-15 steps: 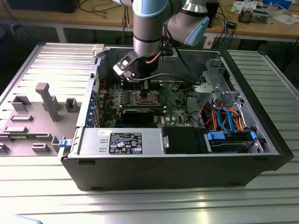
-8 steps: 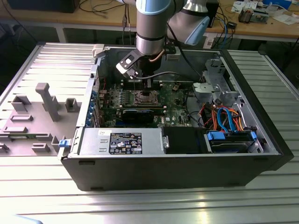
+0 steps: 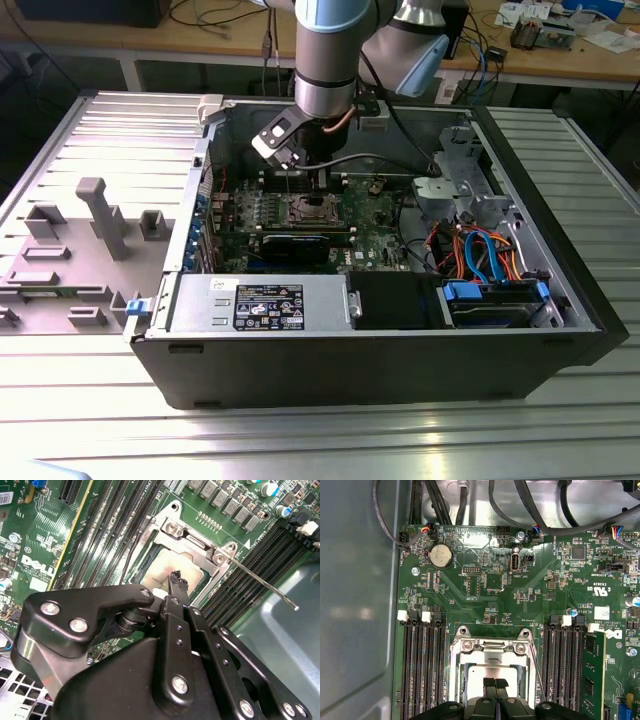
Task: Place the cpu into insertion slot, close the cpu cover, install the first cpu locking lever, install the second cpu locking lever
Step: 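Close the cpu cover, then install the first cpu locking lever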
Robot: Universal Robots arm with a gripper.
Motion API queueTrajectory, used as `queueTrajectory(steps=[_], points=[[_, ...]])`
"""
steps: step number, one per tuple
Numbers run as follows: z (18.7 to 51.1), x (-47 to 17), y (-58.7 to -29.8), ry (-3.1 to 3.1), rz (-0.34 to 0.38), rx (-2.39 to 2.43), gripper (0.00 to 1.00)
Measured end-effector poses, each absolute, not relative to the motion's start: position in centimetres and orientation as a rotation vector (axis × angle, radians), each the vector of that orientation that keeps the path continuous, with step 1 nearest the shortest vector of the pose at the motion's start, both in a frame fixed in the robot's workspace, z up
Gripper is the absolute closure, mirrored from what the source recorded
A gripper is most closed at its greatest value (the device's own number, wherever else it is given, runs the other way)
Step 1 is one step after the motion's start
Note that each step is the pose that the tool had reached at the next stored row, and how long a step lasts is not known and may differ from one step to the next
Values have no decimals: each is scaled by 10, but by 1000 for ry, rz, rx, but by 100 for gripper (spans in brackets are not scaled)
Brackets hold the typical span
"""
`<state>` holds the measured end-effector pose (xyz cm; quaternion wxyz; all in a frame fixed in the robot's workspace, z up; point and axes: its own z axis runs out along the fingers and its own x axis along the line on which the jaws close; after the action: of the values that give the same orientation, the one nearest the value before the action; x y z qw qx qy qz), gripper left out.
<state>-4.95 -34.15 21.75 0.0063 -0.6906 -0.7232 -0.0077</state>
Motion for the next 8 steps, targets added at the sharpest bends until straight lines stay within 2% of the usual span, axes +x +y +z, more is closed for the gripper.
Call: queueTrajectory(steps=[8], points=[[218, -49, -341, -2263, -24, -2161, 89]])
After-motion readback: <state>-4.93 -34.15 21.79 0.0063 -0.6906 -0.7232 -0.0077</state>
